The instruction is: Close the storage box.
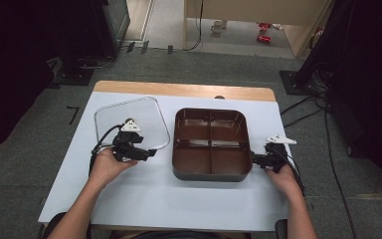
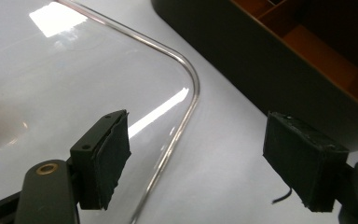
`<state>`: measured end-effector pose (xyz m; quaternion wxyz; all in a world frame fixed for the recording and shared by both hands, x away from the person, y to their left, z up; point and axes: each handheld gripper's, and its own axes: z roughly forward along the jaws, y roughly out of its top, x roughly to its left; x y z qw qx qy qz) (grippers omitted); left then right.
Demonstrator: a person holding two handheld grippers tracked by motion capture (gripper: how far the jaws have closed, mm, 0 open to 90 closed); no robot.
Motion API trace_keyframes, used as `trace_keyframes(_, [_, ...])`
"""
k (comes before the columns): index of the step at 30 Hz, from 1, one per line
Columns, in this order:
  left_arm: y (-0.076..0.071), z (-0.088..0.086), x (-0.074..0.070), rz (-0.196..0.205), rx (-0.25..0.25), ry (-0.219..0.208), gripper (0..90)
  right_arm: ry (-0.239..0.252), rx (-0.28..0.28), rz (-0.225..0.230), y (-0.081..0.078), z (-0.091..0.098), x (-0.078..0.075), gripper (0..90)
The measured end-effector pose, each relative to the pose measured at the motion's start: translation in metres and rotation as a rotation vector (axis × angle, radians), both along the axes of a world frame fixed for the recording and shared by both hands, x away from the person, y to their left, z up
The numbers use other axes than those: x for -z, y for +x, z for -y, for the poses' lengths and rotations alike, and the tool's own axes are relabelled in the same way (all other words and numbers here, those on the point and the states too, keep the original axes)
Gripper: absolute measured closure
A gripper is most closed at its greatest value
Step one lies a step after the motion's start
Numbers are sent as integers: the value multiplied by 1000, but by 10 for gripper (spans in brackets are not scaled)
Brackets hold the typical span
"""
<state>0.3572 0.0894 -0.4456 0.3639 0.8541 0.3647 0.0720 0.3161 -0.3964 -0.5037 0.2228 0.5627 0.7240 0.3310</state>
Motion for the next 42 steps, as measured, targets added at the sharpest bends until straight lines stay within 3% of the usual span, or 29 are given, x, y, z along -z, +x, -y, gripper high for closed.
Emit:
trace_keyframes(3, [6, -2, 0, -4, -13, 6, 238, 0, 0, 0, 0, 0, 0, 156])
trace_keyframes(5, [10, -3, 0, 14, -20, 22, 238, 0, 0, 0, 0, 0, 0, 156])
trace_keyframes(17, [34, -20, -4, 26, -74, 7, 259, 0, 0, 0, 0, 0, 0, 156])
trace_keyframes(21, [41, -21, -4, 29, -82, 26, 278, 0, 0, 0, 0, 0, 0, 156])
trace_keyframes(24, [46, -23, -5, 33, -94, 20, 287, 0, 0, 0, 0, 0, 0, 156])
trace_keyframes(27, [51, -27, -5, 30, -108, -12, 302, 0, 0, 0, 0, 0, 0, 156])
trace_keyframes(42, [76, -39, -5, 50, -161, 13, 315, 0, 0, 0, 0, 0, 0, 156])
